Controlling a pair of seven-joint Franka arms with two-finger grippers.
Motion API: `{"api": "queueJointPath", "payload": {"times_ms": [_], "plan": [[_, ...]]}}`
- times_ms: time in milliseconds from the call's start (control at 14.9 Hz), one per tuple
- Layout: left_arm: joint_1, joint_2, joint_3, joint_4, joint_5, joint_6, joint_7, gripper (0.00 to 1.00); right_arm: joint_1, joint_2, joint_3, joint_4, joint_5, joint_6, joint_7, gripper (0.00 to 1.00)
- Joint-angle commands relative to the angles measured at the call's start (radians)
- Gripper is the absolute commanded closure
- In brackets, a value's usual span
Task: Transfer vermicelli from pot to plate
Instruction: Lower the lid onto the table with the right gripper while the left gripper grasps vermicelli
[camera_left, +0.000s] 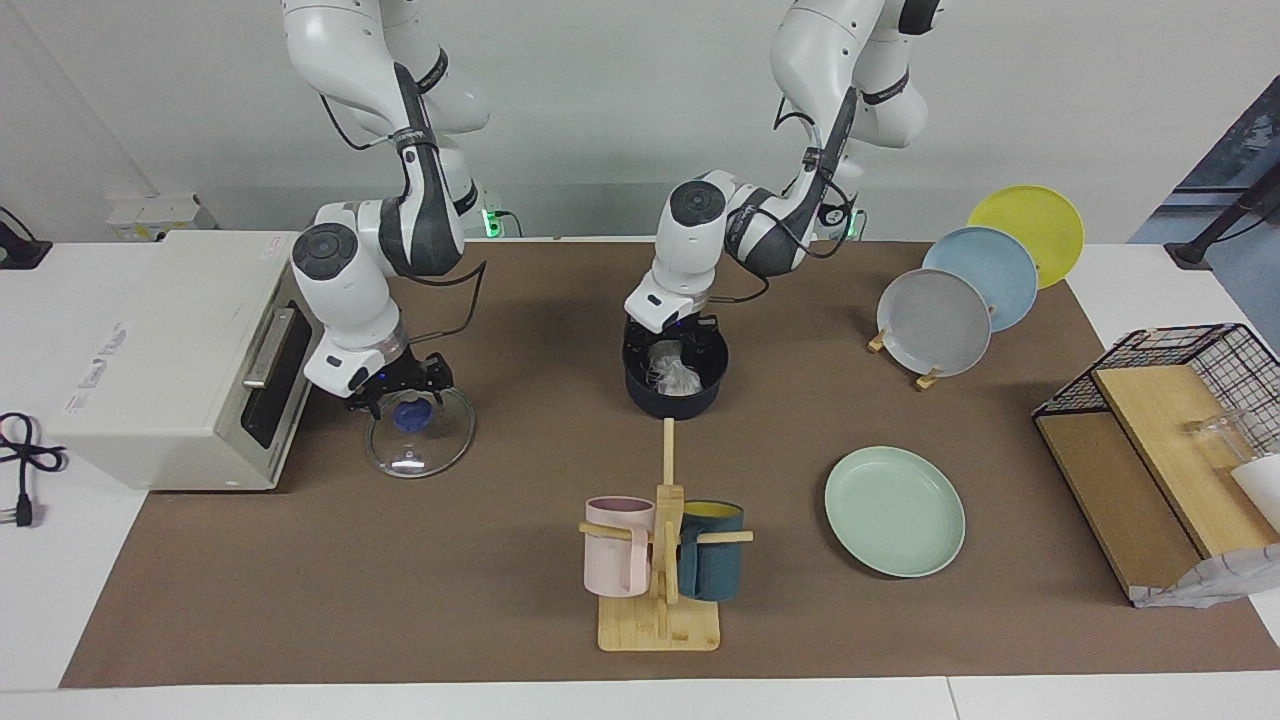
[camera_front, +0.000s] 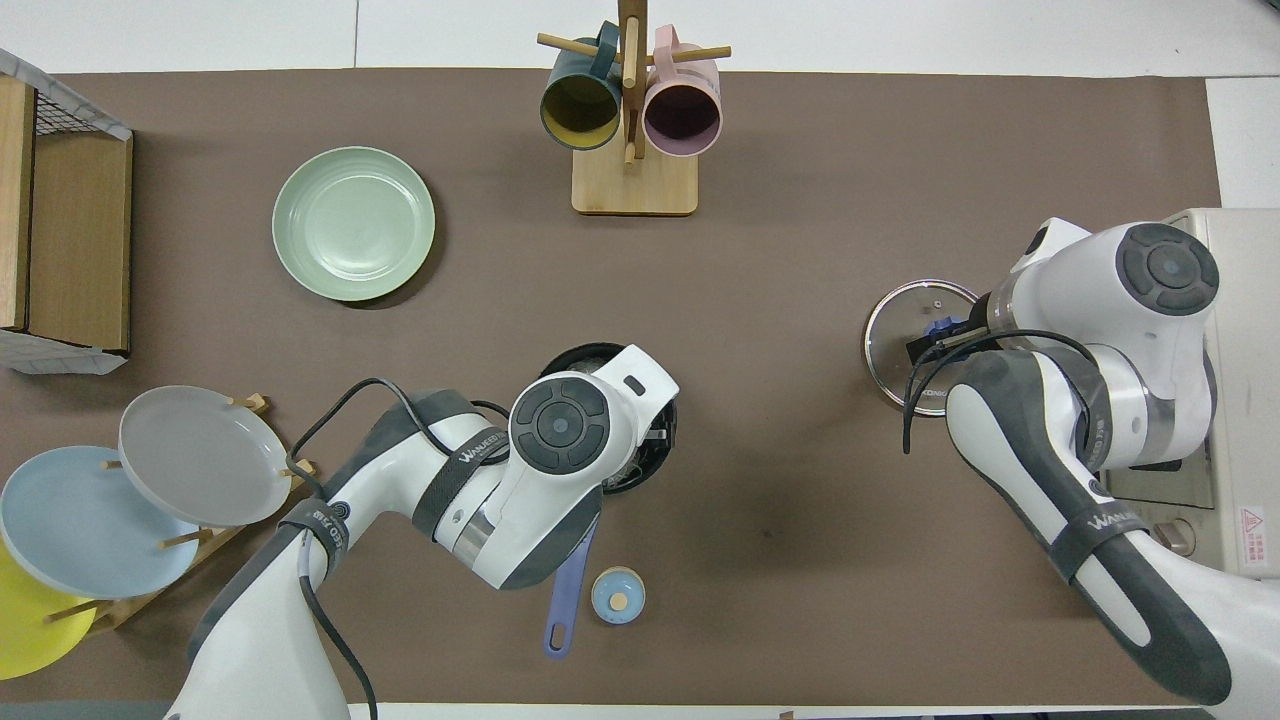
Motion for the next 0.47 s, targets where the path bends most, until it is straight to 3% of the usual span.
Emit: {"api": "queueJointPath", "payload": {"times_ms": [0, 201, 402], "plan": [[-0.010, -0.001, 0.015, -0.003, 0.003, 0.020, 0.019, 1.00, -0.009, -0.040, 0.010, 0.126, 0.022, -0.181, -0.023, 0.00], [0.002, -0.016, 0.017, 0.014, 0.003, 0.000, 0.037, 1.00, -0.004, -0.066, 0.011, 0.298, 0.025, -0.385, -0.014, 0.00], [0.017, -0.042, 0.020, 0.055, 0.003, -0.087, 0.040, 1.00, -0.004, -0.113, 0.011, 0.399, 0.034, -0.526, 0.009, 0.00]]}}
